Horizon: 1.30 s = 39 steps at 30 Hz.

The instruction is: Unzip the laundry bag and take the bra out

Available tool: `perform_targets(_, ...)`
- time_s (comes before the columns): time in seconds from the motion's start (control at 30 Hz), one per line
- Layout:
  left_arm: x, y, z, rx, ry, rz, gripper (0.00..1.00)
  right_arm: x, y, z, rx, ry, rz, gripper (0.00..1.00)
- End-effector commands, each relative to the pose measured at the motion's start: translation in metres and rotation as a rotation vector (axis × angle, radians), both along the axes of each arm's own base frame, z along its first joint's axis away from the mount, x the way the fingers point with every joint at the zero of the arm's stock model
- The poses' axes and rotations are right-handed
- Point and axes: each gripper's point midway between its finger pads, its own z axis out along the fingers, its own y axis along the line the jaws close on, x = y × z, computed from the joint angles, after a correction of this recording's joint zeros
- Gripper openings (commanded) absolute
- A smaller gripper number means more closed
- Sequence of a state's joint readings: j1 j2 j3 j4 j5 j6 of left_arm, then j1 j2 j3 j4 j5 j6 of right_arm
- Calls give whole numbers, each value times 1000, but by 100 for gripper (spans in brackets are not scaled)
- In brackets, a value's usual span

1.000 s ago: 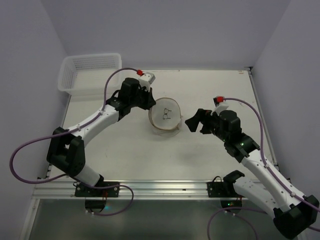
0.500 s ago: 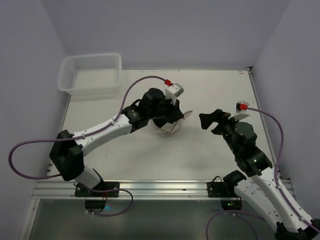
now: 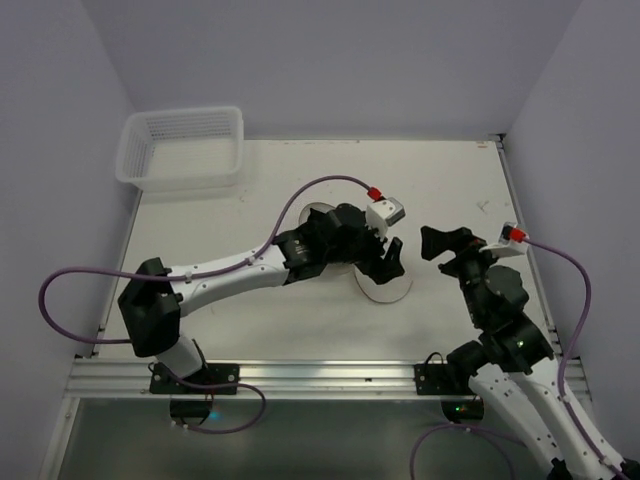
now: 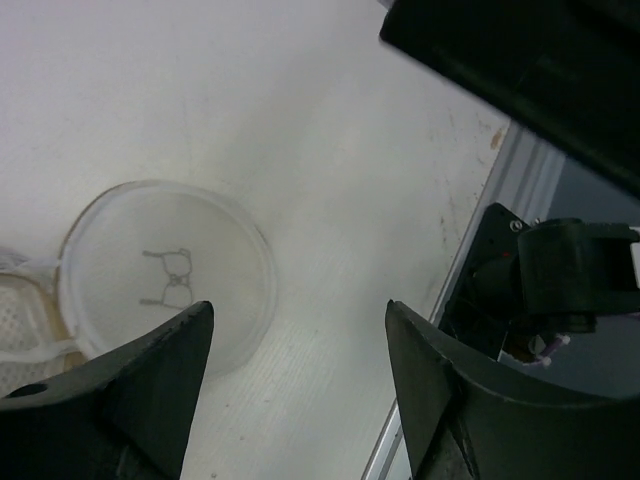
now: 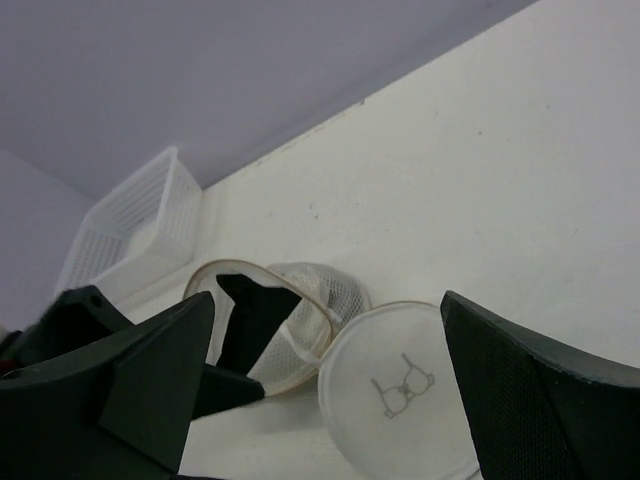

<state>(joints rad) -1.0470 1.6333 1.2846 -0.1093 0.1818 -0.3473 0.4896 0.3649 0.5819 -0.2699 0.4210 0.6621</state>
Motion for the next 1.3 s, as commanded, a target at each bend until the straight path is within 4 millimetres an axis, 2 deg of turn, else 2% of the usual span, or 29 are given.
perform_targets(0.0, 37, 39, 28, 7, -55, 218, 74, 15, 25, -16, 17, 88, 77, 96)
perform_targets(0.07, 54, 62, 16, 58, -30, 322, 74, 22, 39, -25, 7, 144, 120, 95)
perform_targets(0.1, 66, 76, 17, 55, -21, 365, 74, 31, 48, -40, -15, 206, 141, 95)
perform_targets(0.13, 70, 85, 8, 66, 0, 390, 74, 34, 60, -42, -24, 222, 203, 95)
perform_targets(0.17, 78, 96, 9, 60, 7, 424, 74, 38, 68, -47, -34, 242, 236, 94)
perform_targets(0.2, 82, 102, 6, 57, 23, 447, 74, 49, 78, -60, -53, 298, 256, 94)
perform_targets(0.27, 88, 113, -6, 81, 50, 480, 74, 56, 92, -74, -52, 350, 314, 93)
perform_targets(0.3, 90, 116, -7, 85, 55, 489, 74, 64, 100, -73, -47, 334, 336, 92)
perform_targets(0.33, 91, 117, -10, 93, 58, 495, 74, 73, 105, -89, -66, 372, 351, 89)
perform_targets(0.37, 94, 120, -12, 99, 58, 510, 73, 78, 110, -94, -72, 373, 373, 87)
perform_targets(0.4, 95, 122, -12, 100, 56, 517, 73, 89, 119, -87, -66, 332, 403, 84)
perform_targets(0.43, 95, 125, -14, 108, 58, 524, 73, 97, 123, -106, -100, 373, 421, 80)
perform_targets(0.5, 100, 133, -12, 114, 53, 555, 73, 108, 139, -105, -106, 350, 498, 77)
perform_targets(0.53, 101, 137, -13, 122, 55, 565, 73, 112, 143, -109, -121, 351, 519, 75)
perform_targets(0.57, 103, 143, -11, 119, 54, 580, 73, 117, 149, -123, -129, 378, 541, 74)
perform_targets(0.6, 104, 146, -10, 118, 53, 586, 73, 121, 153, -122, -128, 375, 558, 74)
perform_targets(0.63, 105, 147, -10, 116, 51, 588, 73, 123, 156, -126, -136, 380, 572, 74)
perform_targets(0.67, 106, 150, -6, 108, 47, 595, 73, 125, 159, -139, -142, 408, 582, 74)
perform_targets(0.73, 106, 151, -7, 109, 46, 596, 72, 129, 163, -145, -140, 414, 600, 73)
perform_targets(0.77, 107, 151, -7, 108, 50, 595, 72, 129, 165, -156, -142, 440, 610, 73)
perform_targets(0.87, 108, 150, -7, 102, 53, 596, 72, 127, 167, -166, -140, 464, 626, 68)
perform_targets(0.97, 112, 150, -5, 101, 50, 603, 72, 120, 164, -172, -149, 477, 632, 51)
perform_targets(1.0, 113, 150, -5, 101, 49, 602, 72, 117, 161, -169, -156, 468, 633, 40)
perform_targets(1.1, 120, 148, -7, 108, 48, 602, 72, 108, 157, -163, -167, 461, 637, 22)
perform_targets(1.13, 121, 147, -8, 112, 47, 598, 72, 106, 157, -151, -165, 430, 640, 13)
perform_targets(1.23, 128, 142, -15, 135, 53, 594, 72, 101, 155, -136, -165, 416, 645, 0)
perform_targets(1.27, 133, 139, -20, 147, 57, 595, 72, 99, 154, -135, -163, 428, 645, 0)
